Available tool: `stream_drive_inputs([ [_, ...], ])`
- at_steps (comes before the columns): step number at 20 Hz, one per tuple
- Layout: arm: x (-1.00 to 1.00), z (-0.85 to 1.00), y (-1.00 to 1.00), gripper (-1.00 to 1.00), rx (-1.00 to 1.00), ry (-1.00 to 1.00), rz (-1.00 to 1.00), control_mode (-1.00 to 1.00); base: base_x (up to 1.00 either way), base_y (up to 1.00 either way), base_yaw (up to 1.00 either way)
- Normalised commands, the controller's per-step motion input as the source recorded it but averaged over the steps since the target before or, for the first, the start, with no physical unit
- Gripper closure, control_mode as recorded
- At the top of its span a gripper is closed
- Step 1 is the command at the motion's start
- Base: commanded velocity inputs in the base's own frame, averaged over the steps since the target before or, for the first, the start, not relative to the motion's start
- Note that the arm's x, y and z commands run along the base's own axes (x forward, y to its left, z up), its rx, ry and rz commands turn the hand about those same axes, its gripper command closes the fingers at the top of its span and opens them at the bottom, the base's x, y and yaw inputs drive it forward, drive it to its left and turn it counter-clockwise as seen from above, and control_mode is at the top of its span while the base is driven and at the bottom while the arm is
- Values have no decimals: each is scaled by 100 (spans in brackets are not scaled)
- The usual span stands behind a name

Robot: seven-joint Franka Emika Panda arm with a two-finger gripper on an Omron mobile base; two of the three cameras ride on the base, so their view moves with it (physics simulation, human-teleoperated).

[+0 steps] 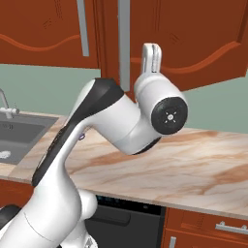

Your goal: Close all open cabinet doors.

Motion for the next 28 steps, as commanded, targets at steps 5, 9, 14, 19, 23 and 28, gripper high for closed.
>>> stream_drive_inputs([
  [5, 29, 9, 23, -100, 4, 0, 21, -100, 0, 0, 0],
  [9, 29, 8, 20, -100, 5, 0, 21, -100, 0, 0, 0],
  [14, 37, 5, 24, -100, 2, 0, 17, -100, 0, 0, 0],
  [19, 37, 0, 24, -100, 1, 0, 14, -100, 0, 0, 0],
  [23, 46, 0, 35, -100, 0, 0, 7, -100, 0, 0, 0],
  [28, 48, 0, 43, -100, 0, 0, 0, -100, 0, 0, 0],
])
